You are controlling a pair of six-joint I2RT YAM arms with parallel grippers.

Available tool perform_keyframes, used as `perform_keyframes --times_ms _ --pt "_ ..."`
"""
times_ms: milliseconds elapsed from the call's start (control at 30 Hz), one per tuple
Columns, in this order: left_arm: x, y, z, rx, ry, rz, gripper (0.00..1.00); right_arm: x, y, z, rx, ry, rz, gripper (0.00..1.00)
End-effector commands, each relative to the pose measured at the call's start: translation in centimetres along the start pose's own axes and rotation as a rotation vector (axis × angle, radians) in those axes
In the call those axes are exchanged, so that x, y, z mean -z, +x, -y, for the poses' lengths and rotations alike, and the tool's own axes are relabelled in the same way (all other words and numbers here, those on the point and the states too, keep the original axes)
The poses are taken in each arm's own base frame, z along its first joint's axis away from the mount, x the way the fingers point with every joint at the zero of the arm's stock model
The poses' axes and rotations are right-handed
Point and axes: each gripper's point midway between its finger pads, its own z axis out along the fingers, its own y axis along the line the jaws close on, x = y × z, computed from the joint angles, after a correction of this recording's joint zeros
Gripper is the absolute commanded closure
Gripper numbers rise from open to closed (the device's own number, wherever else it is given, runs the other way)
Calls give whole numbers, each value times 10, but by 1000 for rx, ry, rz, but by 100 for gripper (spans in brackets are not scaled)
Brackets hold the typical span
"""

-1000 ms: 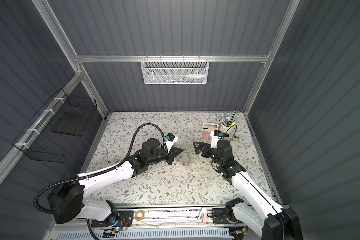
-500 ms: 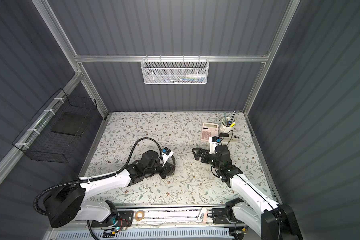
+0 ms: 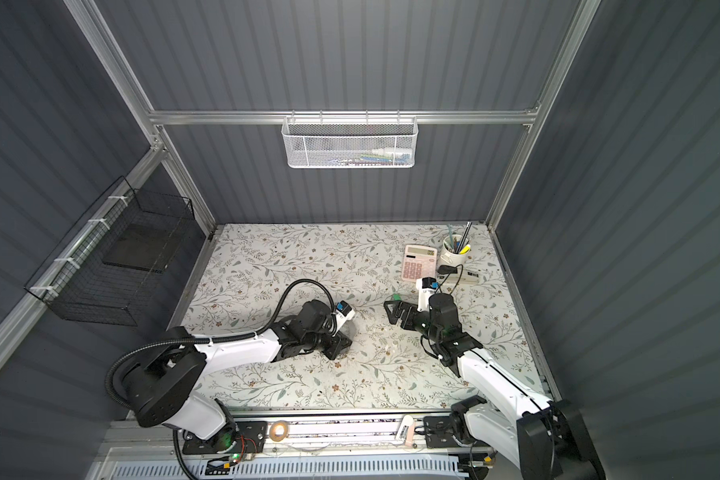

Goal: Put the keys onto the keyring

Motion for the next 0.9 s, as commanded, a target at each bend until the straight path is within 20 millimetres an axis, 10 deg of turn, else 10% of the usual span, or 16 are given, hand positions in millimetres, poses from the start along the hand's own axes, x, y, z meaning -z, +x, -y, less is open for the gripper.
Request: perform_keyframes --times_ms 0,267,500,867 --pt "-7 5 5 -49 21 -70 100 3 6 7 2 21 7 1" --pt "-20 14 -5 -80 -48 -200 100 1 5 12 15 52 5 1" --pt "-14 -11 9 -77 -2 -119 80 -6 8 15 5 59 -19 1" --pt "54 -72 13 -24 15 191 64 -12 11 11 49 58 -54 1"
